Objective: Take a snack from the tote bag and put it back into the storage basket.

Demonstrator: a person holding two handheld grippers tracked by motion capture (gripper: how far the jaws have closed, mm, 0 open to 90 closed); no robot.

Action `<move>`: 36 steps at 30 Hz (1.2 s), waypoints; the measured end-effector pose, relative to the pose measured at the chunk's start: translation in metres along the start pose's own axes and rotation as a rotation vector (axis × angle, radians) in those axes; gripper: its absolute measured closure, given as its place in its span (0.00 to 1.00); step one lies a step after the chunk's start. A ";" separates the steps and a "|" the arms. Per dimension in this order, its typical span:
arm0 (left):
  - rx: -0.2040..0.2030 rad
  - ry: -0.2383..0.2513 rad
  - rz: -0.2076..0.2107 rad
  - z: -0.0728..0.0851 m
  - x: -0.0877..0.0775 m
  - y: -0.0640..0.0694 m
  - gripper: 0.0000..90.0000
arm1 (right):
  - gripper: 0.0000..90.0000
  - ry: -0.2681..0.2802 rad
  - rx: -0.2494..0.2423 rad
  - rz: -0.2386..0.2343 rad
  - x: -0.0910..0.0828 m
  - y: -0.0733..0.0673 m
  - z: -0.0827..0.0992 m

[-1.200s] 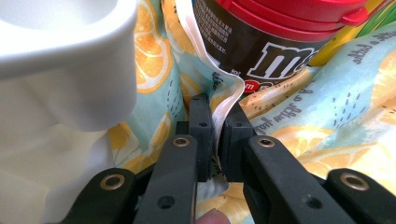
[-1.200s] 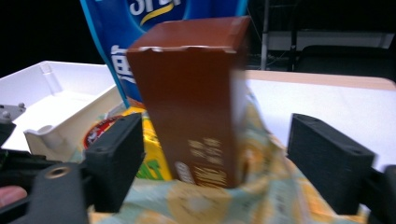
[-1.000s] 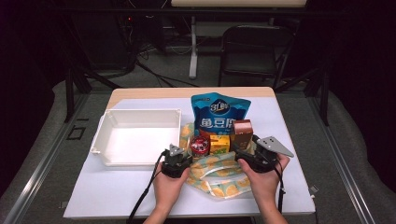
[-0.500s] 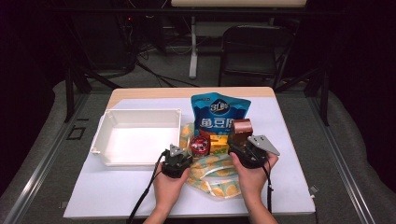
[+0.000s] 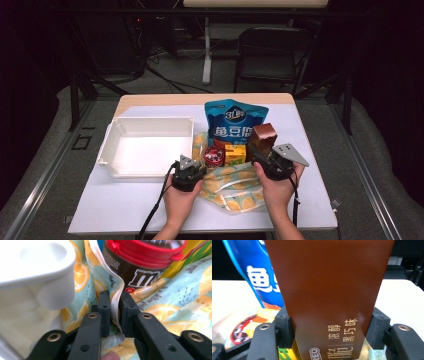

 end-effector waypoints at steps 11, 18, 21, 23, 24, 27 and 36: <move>0.060 0.106 0.125 -0.019 -0.039 0.015 0.68 | 0.41 0.039 0.015 -0.065 -0.021 0.003 -0.030; 0.105 0.203 0.190 -0.039 -0.065 0.029 0.50 | 0.41 0.041 0.012 -0.093 -0.031 0.000 -0.040; 0.122 0.224 0.204 -0.049 -0.072 0.037 0.45 | 0.41 0.045 0.004 -0.100 -0.038 -0.002 -0.046; 0.151 0.207 0.226 -0.051 -0.077 0.041 0.42 | 0.41 0.051 -0.001 -0.098 -0.041 -0.004 -0.049; 0.155 0.213 0.232 -0.052 -0.078 0.043 0.42 | 0.41 0.052 -0.003 -0.097 -0.041 -0.004 -0.050; 0.150 0.226 0.226 -0.054 -0.081 0.043 0.40 | 0.41 0.052 -0.002 -0.094 -0.044 -0.005 -0.053; 0.220 0.226 0.233 -0.048 -0.090 0.046 0.34 | 0.41 0.058 0.010 -0.138 -0.054 -0.015 -0.061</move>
Point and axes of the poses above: each handheld gripper's, and its own axes: x roughly forward along the jaws, z roughly out of its underside, y roughly to its right, the point moved 7 cm from there along x, roughly forward along the jaws, and after that the axes turned 3 degrees about -x, right-handed, at the moved point
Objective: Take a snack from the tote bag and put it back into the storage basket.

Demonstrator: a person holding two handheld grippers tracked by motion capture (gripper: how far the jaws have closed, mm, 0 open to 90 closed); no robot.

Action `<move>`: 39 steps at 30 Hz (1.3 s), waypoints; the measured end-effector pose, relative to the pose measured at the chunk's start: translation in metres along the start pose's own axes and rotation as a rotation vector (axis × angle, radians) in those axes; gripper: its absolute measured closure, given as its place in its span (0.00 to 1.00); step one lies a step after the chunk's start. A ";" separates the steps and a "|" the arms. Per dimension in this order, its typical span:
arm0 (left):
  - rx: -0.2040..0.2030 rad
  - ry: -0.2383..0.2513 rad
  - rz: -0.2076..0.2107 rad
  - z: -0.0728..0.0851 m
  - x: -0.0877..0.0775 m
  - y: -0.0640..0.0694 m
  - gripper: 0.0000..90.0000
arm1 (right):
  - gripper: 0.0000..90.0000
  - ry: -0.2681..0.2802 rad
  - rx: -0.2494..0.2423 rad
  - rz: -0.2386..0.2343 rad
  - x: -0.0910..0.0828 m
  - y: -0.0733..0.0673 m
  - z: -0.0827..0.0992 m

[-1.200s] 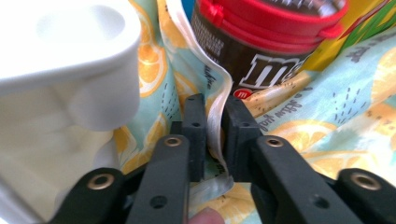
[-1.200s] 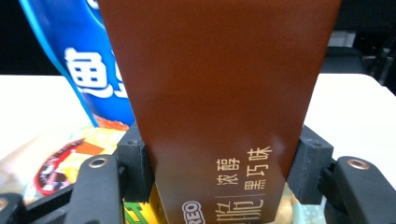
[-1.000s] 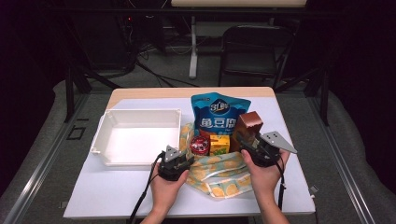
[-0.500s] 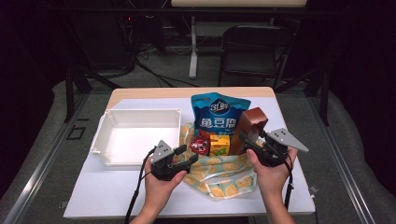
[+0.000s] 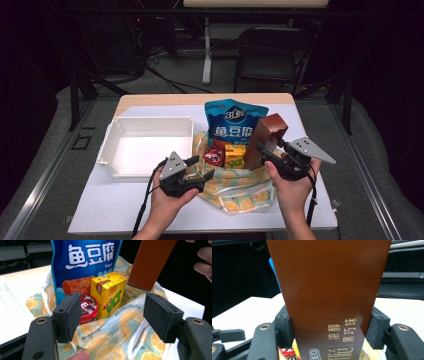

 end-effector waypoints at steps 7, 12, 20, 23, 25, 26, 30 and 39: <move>0.006 0.003 0.032 0.007 0.001 0.001 0.31 | 0.41 -0.009 -0.014 -0.058 -0.001 -0.023 0.004; -0.020 0.017 0.087 0.005 0.000 0.005 0.26 | 0.41 -0.013 -0.006 -0.100 -0.001 -0.035 0.007; -0.015 -0.017 0.111 0.007 0.000 0.015 0.21 | 0.41 -0.034 -0.018 -0.144 0.003 -0.055 0.013; 0.004 -0.030 0.117 0.009 0.002 0.019 0.19 | 0.41 -0.038 -0.016 -0.158 0.004 -0.061 0.015; 0.008 -0.030 0.115 0.009 0.002 0.021 0.18 | 0.41 -0.039 -0.009 -0.165 0.005 -0.064 0.017; 0.014 -0.027 0.082 0.009 0.003 0.021 0.18 | 0.41 -0.047 -0.016 -0.169 0.005 -0.064 0.018; 0.037 -0.025 0.079 0.011 0.004 0.026 0.18 | 0.41 -0.051 -0.013 -0.185 0.006 -0.071 0.020; 0.063 -0.033 0.070 0.016 0.007 0.032 0.23 | 0.41 -0.061 -0.016 -0.231 0.006 -0.092 0.023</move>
Point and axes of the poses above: each handheld gripper's, and its own axes: x roughly forward along the jaws, z roughly out of its underside, y roughly to its right, the point moved 7 cm from there along x, roughly forward along the jaws, and after that the axes turned 3 degrees about -x, right-handed, at the moved point
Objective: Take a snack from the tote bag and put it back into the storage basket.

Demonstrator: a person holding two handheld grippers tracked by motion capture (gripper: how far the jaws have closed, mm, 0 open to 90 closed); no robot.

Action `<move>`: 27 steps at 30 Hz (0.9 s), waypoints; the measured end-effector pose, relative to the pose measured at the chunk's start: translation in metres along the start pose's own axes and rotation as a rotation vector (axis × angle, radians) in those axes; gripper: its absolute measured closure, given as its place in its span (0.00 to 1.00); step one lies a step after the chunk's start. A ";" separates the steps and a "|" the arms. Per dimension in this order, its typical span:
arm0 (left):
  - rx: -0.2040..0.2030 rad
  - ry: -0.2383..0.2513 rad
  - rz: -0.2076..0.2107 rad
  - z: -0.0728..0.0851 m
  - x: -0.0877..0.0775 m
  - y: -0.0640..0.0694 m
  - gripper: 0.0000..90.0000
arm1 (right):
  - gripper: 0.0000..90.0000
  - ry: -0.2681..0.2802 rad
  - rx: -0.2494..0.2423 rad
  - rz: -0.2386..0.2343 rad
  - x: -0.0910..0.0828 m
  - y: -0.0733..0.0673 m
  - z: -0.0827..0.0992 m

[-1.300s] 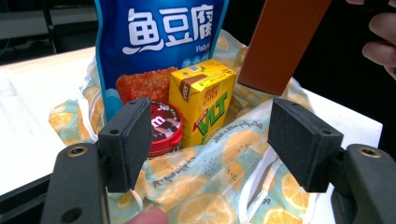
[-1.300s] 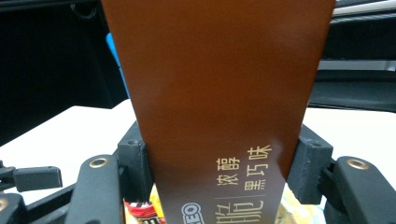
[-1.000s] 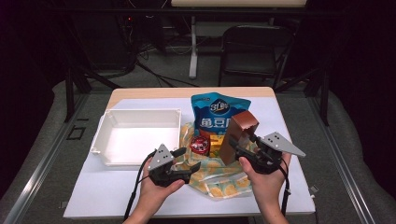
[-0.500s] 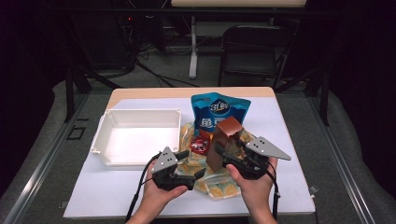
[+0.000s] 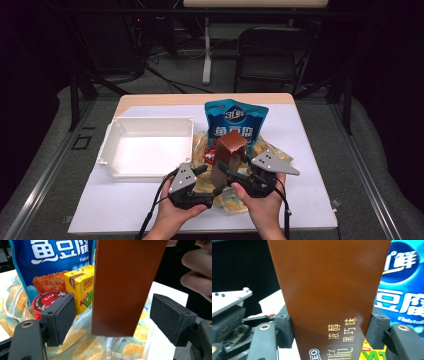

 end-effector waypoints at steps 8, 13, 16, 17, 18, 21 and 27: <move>0.003 -0.001 -0.005 0.003 0.004 0.004 0.29 | 0.41 -0.006 0.000 -0.031 0.005 -0.017 0.004; -0.007 0.003 -0.007 0.005 0.004 0.003 0.30 | 0.41 -0.006 0.004 -0.048 0.005 -0.025 0.005; -0.014 0.005 -0.012 0.006 0.005 0.003 0.32 | 0.41 0.000 0.015 -0.053 0.006 -0.029 0.005; -0.013 0.004 -0.014 0.006 0.005 0.003 0.32 | 0.41 -0.002 0.017 -0.052 0.005 -0.029 0.005; -0.014 0.001 0.001 0.006 0.005 0.004 0.33 | 0.41 -0.002 0.017 -0.052 0.005 -0.030 0.006; -0.018 0.008 -0.008 0.006 0.006 0.004 0.33 | 0.41 0.000 0.020 -0.048 0.006 -0.032 0.007; -0.036 0.008 -0.014 0.007 0.006 0.001 0.35 | 0.41 -0.008 0.023 -0.050 0.007 -0.036 0.009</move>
Point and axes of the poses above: each handheld gripper's, and its own axes: x roughly forward along the jaws, z roughly out of its underside, y roughly to its right, the point moved 7 cm from there along x, roughly forward along the jaws, and after that the axes turned 3 degrees about -x, right-handed, at the moved point
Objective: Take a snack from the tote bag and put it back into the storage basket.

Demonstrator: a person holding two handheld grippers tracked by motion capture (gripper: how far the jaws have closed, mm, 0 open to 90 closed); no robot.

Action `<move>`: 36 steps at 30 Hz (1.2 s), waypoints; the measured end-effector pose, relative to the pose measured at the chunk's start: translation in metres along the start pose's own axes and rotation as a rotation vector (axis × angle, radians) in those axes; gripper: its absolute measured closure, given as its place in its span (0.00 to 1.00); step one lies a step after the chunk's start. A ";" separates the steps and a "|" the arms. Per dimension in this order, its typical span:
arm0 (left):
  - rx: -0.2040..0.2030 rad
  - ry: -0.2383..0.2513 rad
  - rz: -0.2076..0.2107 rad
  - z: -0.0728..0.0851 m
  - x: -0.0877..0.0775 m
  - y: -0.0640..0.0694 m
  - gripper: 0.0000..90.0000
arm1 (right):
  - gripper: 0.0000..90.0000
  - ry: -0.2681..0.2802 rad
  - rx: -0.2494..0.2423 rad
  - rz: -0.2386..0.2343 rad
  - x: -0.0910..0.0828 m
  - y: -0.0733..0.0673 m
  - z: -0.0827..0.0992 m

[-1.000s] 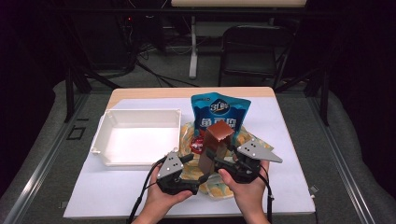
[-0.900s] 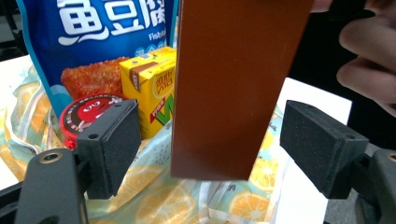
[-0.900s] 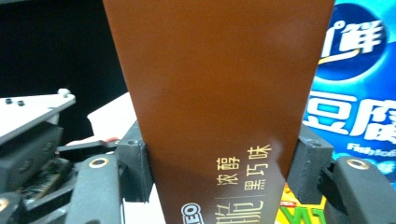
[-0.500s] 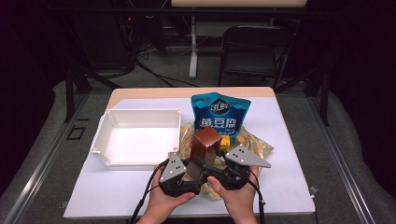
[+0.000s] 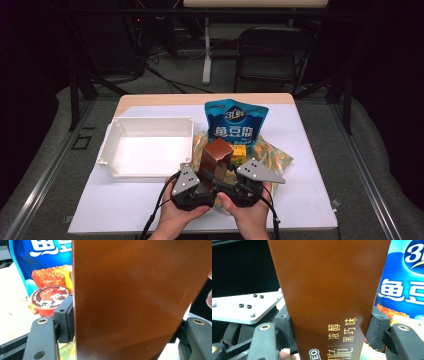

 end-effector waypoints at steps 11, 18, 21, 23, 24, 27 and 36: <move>0.037 -0.017 -0.024 0.001 -0.003 0.000 0.48 | 0.40 0.000 -0.009 0.009 0.002 -0.003 0.003; 0.024 -0.046 -0.026 0.002 -0.006 -0.003 0.49 | 0.24 0.034 -0.016 0.014 -0.002 0.002 -0.004; 0.036 -0.056 -0.036 0.002 -0.008 -0.005 0.49 | 0.23 0.033 -0.033 0.000 -0.005 0.003 -0.005; 0.018 -0.068 -0.044 0.002 -0.009 -0.009 0.49 | 0.23 0.047 -0.040 -0.007 -0.009 0.004 -0.007; 0.009 -0.069 -0.045 0.002 -0.010 -0.011 0.49 | 0.22 0.052 -0.039 -0.011 -0.011 0.004 -0.009; -0.011 -0.081 -0.056 0.003 -0.012 -0.018 0.49 | 0.22 0.066 -0.047 -0.010 -0.016 0.006 -0.013; -0.049 -0.083 -0.099 0.004 -0.030 -0.046 0.49 | 0.21 0.054 -0.085 0.018 -0.025 0.025 -0.009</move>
Point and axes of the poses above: each handheld gripper's, and its own axes: x roughly forward along the jaws, z roughly out of its underside, y roughly to its right, the point moved 7 cm from there along x, roughly forward along the jaws, and after that the axes turned 3 degrees about -x, right-handed, at the moved point
